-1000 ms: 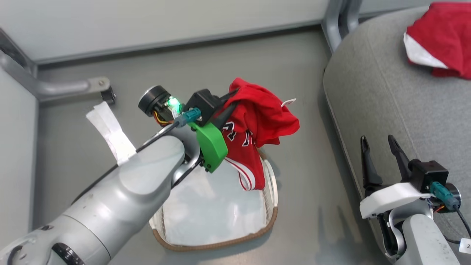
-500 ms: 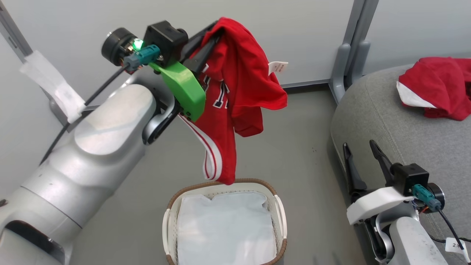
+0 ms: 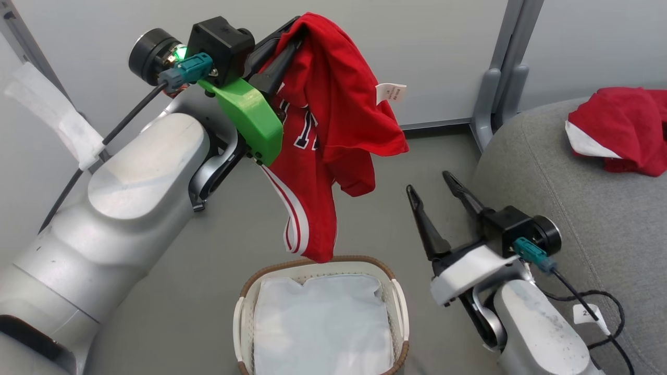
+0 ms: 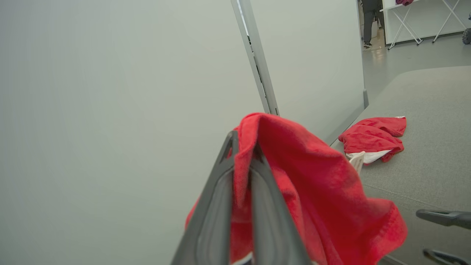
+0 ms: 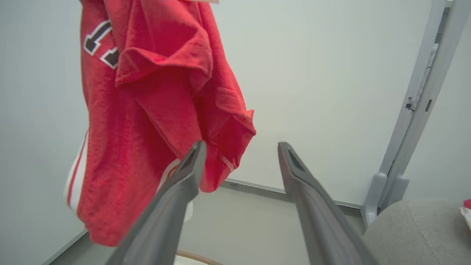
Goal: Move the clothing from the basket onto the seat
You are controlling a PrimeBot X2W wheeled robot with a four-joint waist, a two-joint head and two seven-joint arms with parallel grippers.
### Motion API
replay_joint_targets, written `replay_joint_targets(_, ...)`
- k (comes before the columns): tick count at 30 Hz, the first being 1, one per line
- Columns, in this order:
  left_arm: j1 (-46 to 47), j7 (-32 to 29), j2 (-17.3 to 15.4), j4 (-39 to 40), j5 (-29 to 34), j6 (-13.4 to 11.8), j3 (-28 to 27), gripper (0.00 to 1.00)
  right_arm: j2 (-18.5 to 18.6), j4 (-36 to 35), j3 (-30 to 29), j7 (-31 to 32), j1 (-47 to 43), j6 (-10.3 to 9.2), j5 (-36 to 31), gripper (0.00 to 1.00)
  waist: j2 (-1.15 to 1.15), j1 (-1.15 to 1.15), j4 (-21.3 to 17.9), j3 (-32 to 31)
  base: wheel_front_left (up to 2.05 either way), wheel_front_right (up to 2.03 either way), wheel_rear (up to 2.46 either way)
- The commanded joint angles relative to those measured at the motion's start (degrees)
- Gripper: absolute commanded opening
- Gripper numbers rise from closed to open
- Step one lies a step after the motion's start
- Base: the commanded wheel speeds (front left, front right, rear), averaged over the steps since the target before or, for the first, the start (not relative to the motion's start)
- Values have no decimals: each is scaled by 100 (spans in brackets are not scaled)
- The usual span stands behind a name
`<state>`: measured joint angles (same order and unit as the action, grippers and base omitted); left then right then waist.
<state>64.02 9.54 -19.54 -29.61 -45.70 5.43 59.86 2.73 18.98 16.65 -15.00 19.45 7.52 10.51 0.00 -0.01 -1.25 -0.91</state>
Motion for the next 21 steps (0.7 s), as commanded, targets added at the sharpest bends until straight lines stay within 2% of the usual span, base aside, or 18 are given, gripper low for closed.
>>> replay_joint_targets(1, -71, -3, -52, 54, -6, -42, 6, 0, 32, 42, 115, -28, 171, -6, 15, 100, 0, 1, 12, -1, 0, 0, 0)
replay_joint_targets(9, -125, -18, -16, 191, -27, -73, 53, 0, 30, 407, 698, -27, 1055, -6, -28, 100, 0, 1, 112, -24, 0, 0, 0)
replay_joint_targets(17, -205, -13, 46, 362, -42, -64, 148, 0, 26, 962, 657, -27, 1651, -6, -141, 100, 0, 1, 283, -66, 0, 0, 0)
replay_joint_targets(21, -248, 31, 79, 484, -41, -56, 188, 0, 25, 1499, 874, -28, 1925, -6, 57, 100, 0, 1, 367, -78, 0, 0, 0)
